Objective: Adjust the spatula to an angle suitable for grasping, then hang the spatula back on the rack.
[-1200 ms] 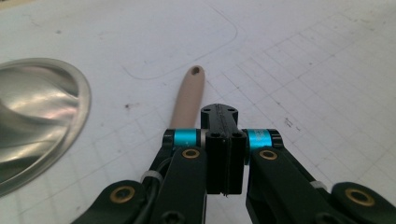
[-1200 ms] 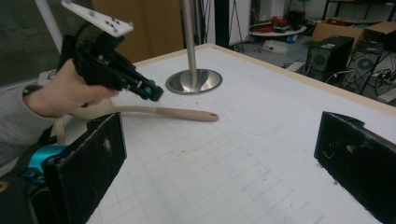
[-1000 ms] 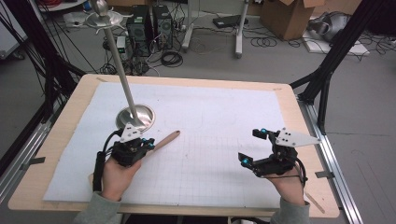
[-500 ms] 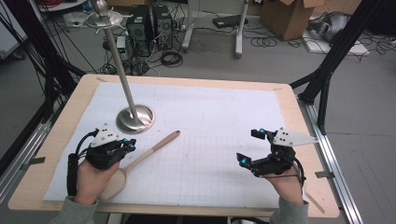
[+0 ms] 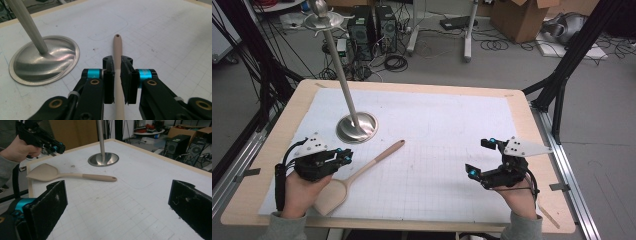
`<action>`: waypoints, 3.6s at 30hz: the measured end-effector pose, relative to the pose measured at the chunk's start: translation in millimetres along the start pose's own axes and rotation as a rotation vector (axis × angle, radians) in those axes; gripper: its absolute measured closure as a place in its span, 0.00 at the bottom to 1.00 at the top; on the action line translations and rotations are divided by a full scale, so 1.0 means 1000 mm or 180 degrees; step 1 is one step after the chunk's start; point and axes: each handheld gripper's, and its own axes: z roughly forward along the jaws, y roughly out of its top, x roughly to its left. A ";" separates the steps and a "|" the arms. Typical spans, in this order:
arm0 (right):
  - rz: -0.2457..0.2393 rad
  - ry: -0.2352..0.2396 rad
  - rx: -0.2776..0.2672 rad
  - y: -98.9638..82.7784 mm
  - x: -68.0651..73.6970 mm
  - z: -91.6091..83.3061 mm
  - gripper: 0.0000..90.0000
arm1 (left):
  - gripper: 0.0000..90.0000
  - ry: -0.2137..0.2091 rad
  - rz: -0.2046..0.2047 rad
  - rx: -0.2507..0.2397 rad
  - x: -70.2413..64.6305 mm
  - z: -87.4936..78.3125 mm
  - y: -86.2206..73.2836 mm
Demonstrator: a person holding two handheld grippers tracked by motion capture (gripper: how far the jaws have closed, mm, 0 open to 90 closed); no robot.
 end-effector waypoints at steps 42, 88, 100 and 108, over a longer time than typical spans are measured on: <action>-0.0033 0.0003 0.0011 0.000 0.005 -0.005 0.01 | 0.02 -0.0407 0.0017 0.0119 0.001 0.005 0.004; -0.0040 0.0003 0.0060 0.000 0.004 -0.001 0.01 | 0.02 -0.0497 0.0058 0.0500 -0.001 0.035 -0.006; -0.0027 -0.0024 0.0033 -0.001 0.005 -0.008 0.01 | 0.04 -0.0455 0.0075 0.0627 -0.002 0.046 -0.009; -0.0036 -0.0036 0.0039 -0.002 0.005 -0.010 0.01 | 0.04 -0.0413 0.0048 0.0697 0.000 0.054 -0.012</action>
